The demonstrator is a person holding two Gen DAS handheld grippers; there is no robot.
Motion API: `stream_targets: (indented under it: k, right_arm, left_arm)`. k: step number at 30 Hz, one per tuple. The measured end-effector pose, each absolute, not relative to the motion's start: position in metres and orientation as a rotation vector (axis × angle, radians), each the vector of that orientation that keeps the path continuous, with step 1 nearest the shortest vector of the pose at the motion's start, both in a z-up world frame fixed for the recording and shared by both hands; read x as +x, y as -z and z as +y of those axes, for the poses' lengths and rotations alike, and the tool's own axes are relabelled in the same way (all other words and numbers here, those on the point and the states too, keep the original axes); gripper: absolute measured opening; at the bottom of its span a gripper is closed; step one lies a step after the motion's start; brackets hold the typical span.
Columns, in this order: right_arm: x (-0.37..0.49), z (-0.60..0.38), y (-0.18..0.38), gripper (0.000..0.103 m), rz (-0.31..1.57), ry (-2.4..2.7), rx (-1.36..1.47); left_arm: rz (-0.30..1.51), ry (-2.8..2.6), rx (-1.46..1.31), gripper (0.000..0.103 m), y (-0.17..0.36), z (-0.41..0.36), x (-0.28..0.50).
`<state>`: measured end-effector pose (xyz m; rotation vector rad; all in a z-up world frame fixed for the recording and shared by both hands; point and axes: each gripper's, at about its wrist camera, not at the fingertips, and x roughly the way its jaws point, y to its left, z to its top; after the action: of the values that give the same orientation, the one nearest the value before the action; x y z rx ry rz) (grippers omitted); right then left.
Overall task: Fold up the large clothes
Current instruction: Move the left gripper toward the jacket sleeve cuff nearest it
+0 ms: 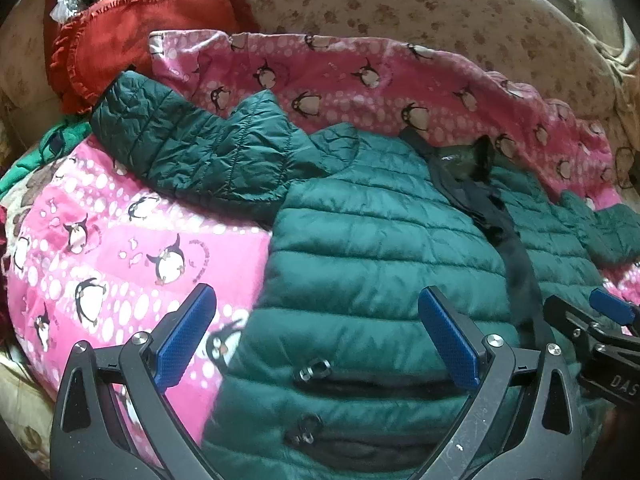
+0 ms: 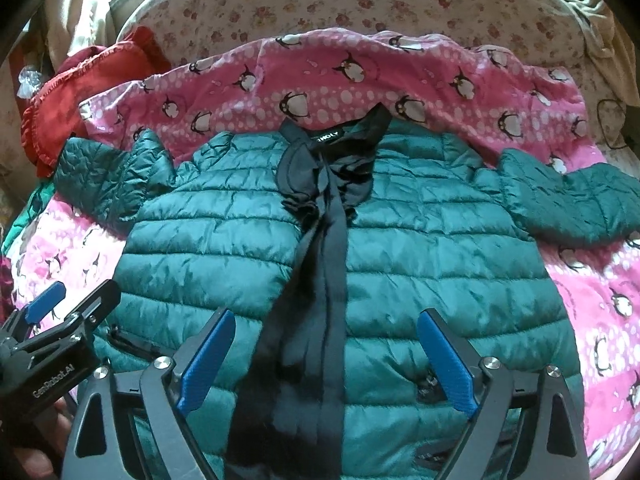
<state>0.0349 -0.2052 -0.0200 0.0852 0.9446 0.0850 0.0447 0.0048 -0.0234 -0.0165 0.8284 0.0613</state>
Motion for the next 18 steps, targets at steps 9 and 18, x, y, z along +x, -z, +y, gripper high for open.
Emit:
stream_targets:
  k: [9,18]
  right_arm:
    - [0.077,-0.191,0.014,0.091,0.936,-0.104,0.074]
    - [0.114,-0.178,0.027,0.091,0.945,-0.137,0.069]
  left_arm:
    - [0.852,-0.090,-0.034,0.102,0.026,0.019,0.083]
    - [0.878,-0.106,-0.079,0.102,0.035,0.035,0.116]
